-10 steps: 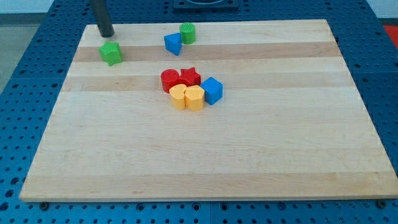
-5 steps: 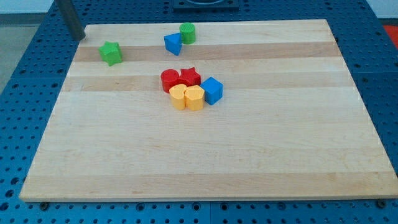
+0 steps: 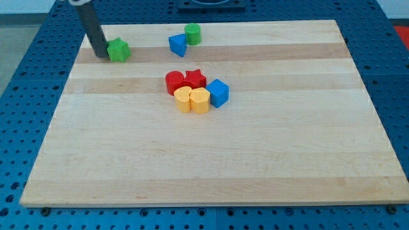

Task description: Move the green star diagonally to the bottom left of the red circle

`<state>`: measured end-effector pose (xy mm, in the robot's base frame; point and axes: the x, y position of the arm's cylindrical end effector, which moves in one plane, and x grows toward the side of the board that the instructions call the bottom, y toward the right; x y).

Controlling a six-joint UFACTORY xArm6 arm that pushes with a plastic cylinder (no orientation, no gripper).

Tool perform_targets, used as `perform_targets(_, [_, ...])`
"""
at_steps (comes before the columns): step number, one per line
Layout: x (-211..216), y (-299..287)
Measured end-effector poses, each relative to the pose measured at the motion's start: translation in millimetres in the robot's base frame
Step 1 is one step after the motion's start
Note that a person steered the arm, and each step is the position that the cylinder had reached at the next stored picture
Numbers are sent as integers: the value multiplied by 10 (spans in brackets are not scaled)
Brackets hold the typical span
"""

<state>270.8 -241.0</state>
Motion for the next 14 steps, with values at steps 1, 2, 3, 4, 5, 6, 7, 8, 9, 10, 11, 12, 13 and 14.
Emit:
perform_targets(1, [-239, 107])
perform_targets(2, [-265, 236])
perform_targets(3, [-172, 443])
perform_targets(4, [163, 500])
perform_targets(5, [400, 499])
perform_targets(6, [279, 507])
perform_targets(7, [33, 628])
perform_targets(8, [209, 682])
perform_targets(9, [636, 675])
perform_targets(10, [1094, 626])
perform_targets(11, [1330, 626])
perform_targets(12, [1203, 626])
perform_targets(13, [1002, 648])
perform_targets(14, [1230, 694])
